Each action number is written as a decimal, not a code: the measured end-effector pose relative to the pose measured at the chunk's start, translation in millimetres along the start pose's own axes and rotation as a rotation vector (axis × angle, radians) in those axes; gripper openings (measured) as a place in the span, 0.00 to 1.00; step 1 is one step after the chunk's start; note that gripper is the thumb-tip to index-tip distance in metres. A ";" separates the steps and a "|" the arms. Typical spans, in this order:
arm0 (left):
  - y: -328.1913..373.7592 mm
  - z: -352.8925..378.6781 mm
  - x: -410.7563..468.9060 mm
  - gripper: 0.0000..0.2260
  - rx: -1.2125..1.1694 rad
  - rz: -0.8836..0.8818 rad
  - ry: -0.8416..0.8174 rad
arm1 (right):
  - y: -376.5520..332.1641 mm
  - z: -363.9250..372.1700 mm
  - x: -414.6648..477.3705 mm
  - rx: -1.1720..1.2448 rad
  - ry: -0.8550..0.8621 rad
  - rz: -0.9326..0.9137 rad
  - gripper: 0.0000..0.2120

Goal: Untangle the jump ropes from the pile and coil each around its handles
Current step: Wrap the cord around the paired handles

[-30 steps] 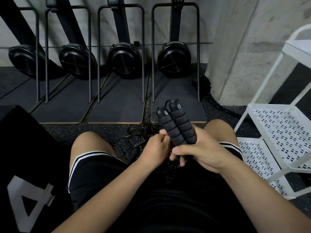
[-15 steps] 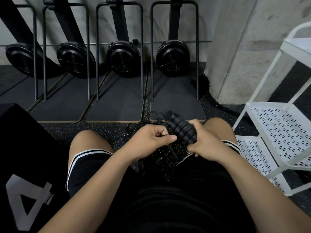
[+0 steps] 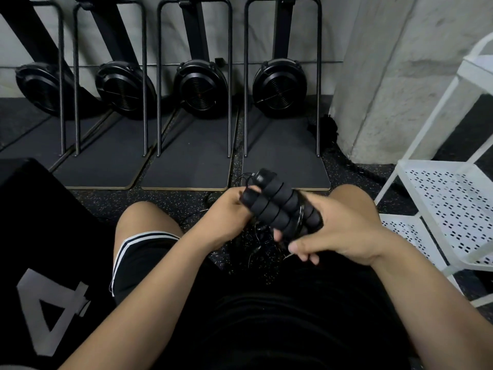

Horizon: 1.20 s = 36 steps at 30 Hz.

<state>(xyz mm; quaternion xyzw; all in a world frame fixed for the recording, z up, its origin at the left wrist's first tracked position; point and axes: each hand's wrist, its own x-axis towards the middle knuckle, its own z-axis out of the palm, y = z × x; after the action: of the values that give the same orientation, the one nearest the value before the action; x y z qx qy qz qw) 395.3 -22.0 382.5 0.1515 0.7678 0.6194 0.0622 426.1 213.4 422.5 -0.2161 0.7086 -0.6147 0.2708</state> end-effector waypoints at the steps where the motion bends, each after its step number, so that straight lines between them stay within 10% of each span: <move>1: -1.2 2.7 -0.7 0.13 0.059 0.007 0.001 | 1.8 0.3 2.6 0.035 0.073 -0.029 0.28; 10: -2.0 13.1 -3.1 0.14 0.400 0.021 -0.055 | 27.2 -20.0 19.9 -0.208 0.662 0.116 0.22; 17: -2.8 3.0 -2.1 0.13 0.306 0.002 -0.005 | 55.3 -18.0 16.6 -0.371 -0.044 0.406 0.25; 22: -12.2 -2.1 0.5 0.15 0.025 -0.009 -0.095 | 23.1 -15.6 1.1 -0.076 -0.399 0.250 0.32; 28: -10.0 2.7 -1.2 0.14 0.117 -0.017 0.018 | 25.4 -12.3 13.8 0.293 0.165 -0.068 0.31; 36: -7.7 6.5 -2.5 0.11 0.394 -0.035 -0.051 | 73.0 -22.5 33.6 -0.020 0.488 0.152 0.26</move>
<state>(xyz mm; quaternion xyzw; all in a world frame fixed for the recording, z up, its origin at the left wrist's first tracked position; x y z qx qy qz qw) 398.3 -18.1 373.4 0.1630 0.8748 0.4520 0.0617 387.8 219.9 348.6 -0.0099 0.7731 -0.6196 0.1350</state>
